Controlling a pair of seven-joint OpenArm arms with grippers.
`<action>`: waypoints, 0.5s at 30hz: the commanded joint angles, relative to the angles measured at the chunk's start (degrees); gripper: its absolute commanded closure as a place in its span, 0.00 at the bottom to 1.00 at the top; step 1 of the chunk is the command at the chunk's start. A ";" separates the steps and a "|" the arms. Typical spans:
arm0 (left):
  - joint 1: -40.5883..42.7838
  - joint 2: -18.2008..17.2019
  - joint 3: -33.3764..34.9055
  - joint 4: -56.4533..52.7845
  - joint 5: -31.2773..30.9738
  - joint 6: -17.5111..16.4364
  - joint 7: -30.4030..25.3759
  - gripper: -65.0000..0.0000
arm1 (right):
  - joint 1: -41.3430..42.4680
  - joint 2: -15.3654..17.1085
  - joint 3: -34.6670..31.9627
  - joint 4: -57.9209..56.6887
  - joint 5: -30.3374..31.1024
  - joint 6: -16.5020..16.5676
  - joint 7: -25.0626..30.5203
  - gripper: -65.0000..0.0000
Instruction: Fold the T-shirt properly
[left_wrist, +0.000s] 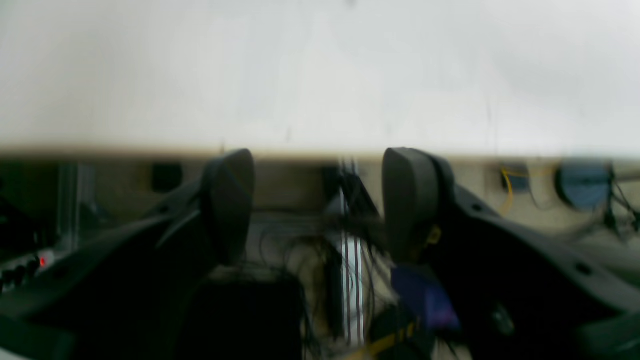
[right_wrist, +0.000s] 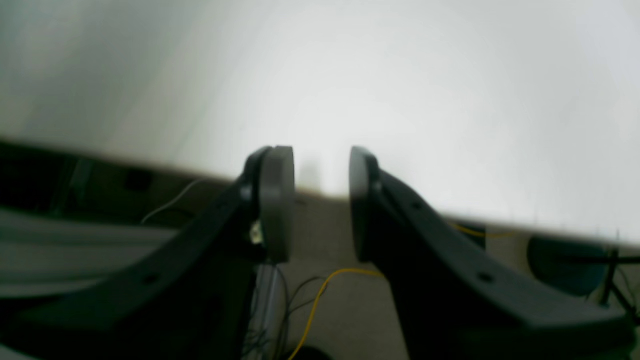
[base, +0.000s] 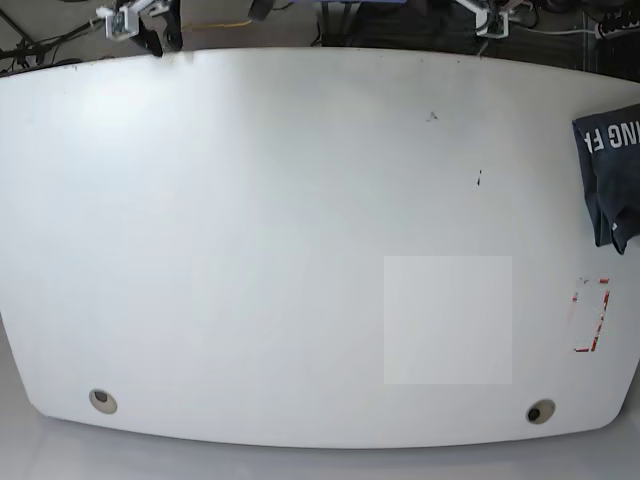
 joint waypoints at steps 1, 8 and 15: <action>2.43 -1.91 0.02 -1.05 -2.50 -0.11 -0.86 0.44 | -3.45 -1.99 0.29 -2.56 0.50 0.31 4.01 0.73; 0.76 -6.13 0.20 -14.33 -3.03 -0.11 -0.95 0.44 | -3.01 -4.72 -2.35 -14.78 0.06 0.58 6.04 0.73; -8.82 -7.45 0.72 -33.67 -2.67 -0.11 -0.95 0.44 | 5.25 -3.66 -6.48 -32.28 -0.03 0.14 8.50 0.73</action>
